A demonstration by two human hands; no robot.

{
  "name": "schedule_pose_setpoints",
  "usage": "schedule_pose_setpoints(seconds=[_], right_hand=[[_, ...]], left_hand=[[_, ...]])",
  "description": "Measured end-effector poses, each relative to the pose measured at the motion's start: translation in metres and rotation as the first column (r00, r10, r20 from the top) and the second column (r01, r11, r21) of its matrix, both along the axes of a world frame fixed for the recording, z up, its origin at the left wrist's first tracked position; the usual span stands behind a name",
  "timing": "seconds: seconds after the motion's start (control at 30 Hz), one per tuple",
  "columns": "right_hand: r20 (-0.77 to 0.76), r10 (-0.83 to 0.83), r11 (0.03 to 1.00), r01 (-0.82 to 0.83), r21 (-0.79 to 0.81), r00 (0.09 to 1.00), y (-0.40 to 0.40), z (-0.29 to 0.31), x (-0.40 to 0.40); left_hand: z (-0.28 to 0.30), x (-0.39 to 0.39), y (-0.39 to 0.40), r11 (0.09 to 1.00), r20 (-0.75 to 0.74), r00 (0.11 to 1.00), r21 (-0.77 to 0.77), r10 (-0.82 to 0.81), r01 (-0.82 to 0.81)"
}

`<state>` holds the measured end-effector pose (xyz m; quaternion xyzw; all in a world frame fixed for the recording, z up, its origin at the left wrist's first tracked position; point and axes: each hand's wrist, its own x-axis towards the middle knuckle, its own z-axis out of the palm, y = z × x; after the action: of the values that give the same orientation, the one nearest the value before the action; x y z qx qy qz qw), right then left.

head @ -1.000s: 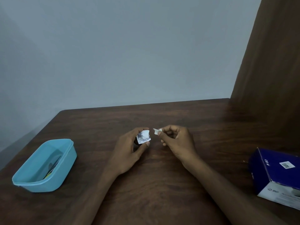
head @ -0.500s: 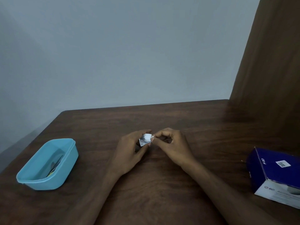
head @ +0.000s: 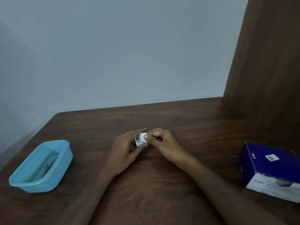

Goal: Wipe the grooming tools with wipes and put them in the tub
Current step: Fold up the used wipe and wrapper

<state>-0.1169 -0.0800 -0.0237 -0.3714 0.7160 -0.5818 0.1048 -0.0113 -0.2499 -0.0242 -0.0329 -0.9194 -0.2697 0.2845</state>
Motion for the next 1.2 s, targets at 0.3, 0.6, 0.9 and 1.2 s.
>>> schedule_pose_setpoints(seconds=[0.3,0.6,0.9,1.2], right_hand=[[0.071,-0.161,0.985,0.164,-0.047,0.984,0.002,-0.002,0.000],[-0.038,-0.077,0.997,0.078,0.013,0.996,-0.004,-0.007,-0.002],[0.078,-0.101,0.993,0.106,-0.056,0.992,-0.003,-0.005,-0.005],[0.055,-0.194,0.980,0.196,-0.030,0.979,-0.002,-0.007,-0.006]], left_hand=[[0.001,0.000,-0.002,1.000,0.007,1.000,0.019,0.008,-0.008],[0.002,0.000,-0.001,1.000,-0.009,1.000,0.002,-0.022,0.022],[0.004,0.000,-0.001,0.872,-0.011,1.000,0.489,0.011,-0.004],[0.003,0.002,0.001,0.886,-0.002,1.000,0.464,0.009,-0.007]])
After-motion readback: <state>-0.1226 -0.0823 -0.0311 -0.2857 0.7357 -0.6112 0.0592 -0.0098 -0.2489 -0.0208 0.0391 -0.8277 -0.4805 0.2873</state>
